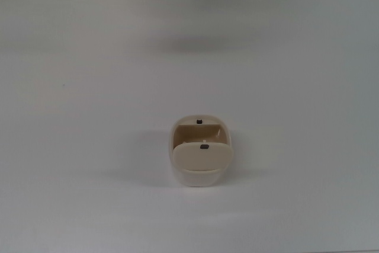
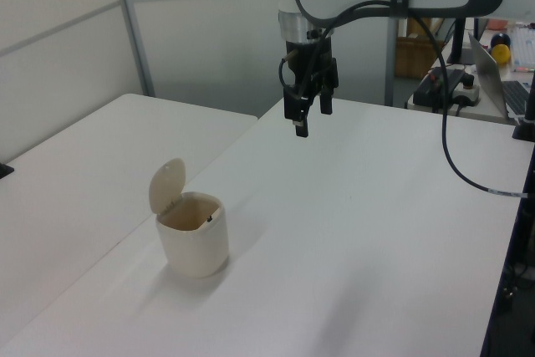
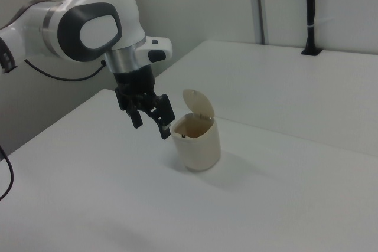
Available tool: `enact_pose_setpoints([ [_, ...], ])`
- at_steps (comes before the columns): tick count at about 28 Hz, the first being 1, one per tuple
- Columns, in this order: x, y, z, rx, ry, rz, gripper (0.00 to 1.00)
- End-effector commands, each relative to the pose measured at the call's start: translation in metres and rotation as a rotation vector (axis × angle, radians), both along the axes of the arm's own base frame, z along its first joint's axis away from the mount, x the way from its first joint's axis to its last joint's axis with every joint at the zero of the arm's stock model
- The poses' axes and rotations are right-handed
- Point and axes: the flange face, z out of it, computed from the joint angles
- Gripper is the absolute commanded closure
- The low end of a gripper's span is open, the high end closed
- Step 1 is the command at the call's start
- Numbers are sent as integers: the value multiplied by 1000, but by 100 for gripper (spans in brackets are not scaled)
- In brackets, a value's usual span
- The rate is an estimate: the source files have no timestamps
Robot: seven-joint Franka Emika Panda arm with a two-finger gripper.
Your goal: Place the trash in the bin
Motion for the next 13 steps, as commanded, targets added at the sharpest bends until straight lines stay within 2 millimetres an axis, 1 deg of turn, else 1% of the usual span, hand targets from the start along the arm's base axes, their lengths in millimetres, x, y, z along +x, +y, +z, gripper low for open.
enact_pose_setpoints([
  [1, -2, -2, 2, 20, -24, -5, 0],
  [13, 0, -2, -1, 20, -19, -6, 0],
])
